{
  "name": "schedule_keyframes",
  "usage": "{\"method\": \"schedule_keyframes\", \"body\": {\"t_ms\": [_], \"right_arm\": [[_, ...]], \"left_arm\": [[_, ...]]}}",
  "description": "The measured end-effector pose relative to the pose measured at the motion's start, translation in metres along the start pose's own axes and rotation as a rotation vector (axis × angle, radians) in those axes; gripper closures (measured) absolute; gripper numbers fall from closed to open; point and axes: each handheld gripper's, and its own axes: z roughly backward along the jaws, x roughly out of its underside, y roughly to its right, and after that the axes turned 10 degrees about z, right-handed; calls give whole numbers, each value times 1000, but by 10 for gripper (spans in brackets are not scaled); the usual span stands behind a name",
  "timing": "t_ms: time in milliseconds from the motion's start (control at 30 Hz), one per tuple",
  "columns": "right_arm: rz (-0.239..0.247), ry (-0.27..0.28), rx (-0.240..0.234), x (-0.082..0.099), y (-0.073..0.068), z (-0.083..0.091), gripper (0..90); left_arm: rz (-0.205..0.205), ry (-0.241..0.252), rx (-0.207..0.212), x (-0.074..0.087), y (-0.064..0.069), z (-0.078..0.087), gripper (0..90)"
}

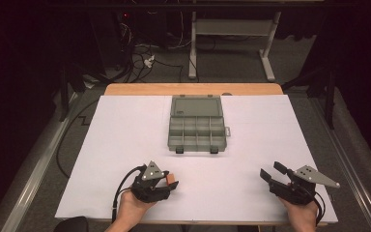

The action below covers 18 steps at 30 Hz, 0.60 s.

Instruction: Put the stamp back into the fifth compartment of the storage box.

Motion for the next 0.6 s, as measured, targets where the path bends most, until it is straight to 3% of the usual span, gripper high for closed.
{"method": "schedule_keyframes", "body": {"t_ms": [600], "right_arm": [[1, -4, 0, 0, 0, 0, 360]], "left_arm": [[29, 39, 6, -19, -9, 2, 493]]}}
